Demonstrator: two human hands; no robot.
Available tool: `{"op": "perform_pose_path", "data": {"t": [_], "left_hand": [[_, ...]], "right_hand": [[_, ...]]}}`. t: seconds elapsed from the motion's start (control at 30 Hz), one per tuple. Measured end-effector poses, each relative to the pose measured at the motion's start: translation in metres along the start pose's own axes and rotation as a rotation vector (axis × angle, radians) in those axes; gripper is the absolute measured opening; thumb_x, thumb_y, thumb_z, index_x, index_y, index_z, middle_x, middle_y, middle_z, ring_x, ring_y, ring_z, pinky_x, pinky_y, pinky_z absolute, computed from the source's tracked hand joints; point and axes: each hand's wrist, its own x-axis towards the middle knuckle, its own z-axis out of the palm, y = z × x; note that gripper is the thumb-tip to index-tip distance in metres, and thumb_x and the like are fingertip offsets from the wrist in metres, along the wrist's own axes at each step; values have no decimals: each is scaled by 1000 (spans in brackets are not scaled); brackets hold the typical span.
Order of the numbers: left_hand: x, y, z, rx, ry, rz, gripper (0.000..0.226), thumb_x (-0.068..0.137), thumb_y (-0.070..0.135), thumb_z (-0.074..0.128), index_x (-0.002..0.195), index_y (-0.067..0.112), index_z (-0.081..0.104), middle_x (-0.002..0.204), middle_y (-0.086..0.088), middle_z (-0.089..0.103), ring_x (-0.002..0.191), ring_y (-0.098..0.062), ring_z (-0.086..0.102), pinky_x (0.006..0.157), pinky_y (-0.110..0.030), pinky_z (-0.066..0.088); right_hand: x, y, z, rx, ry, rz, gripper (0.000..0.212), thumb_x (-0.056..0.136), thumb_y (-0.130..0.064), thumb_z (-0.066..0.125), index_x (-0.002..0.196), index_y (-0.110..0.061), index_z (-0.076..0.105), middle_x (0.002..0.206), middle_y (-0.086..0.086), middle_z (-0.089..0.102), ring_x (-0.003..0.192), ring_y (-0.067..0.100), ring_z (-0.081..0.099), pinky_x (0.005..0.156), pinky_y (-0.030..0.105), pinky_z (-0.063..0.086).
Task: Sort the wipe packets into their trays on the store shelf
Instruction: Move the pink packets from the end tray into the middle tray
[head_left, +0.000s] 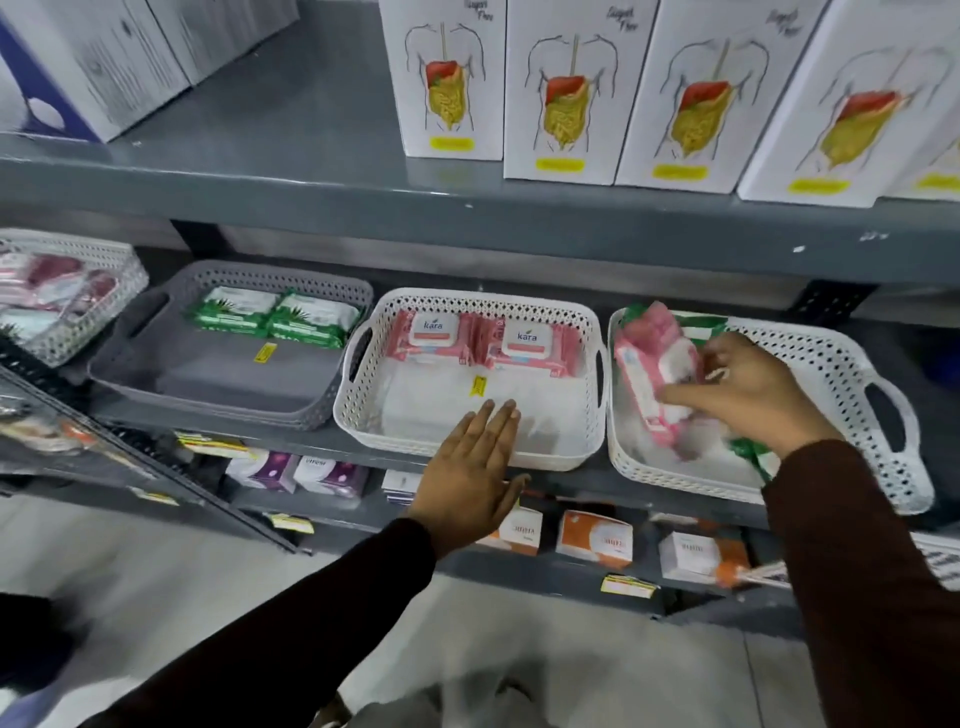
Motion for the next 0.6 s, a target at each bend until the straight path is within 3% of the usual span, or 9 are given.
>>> {"op": "perform_pose_path", "data": {"t": [0.07,0.17,0.23,0.3,0.4,0.5,0.6], "left_hand": [[1,1,-1,19,-33,-74,72,100,51,29,153,3,18,161,-13,15,150,-28,8,121,-44,15],[0,0,-2,36,-55,-116,75,100,54,27,154,3,14,162,-13,11,150,-29,3,121,-47,14],[-2,1,-2,52,-56,-126,77,100,55,30,154,2,13,163,-14,8,150,-30,0,121,-47,12],[-4,1,-3,77,-65,-136,79,99,56,30,153,2,13,162,-14,7,150,-30,-1,121,-46,11],[-6,1,-4,99,-89,-138,79,99,59,26,153,2,13,162,-14,9,150,-30,0,120,-46,10],[-6,0,-2,105,-98,-144,79,99,60,25,153,3,16,161,-14,11,150,-31,3,119,-46,10],[-6,0,-1,95,-107,-135,79,99,60,26,153,3,18,161,-14,14,149,-33,5,120,-50,17]], "right_hand": [[-1,-26,17,107,6,-71,61,53,-51,86,102,-29,58,95,-4,73,80,19,74,75,46,62],[4,-61,59,69,34,-142,67,59,-60,81,110,-26,54,94,-6,71,78,14,71,73,38,60],[11,-76,91,32,66,-167,68,68,-54,82,117,-20,49,95,-2,66,79,16,65,71,32,55],[21,-76,122,-30,64,-183,66,76,-43,81,123,-15,45,102,8,66,86,26,66,75,35,56],[37,-58,157,-257,-16,-148,47,94,-17,61,134,-4,40,115,22,67,104,37,68,78,35,52],[38,-52,157,-241,-40,-157,28,96,-16,59,119,-2,51,107,20,69,101,36,68,80,36,52],[26,-46,130,-80,60,-220,15,90,-26,65,97,-14,60,87,6,70,80,29,67,70,35,52]]}}
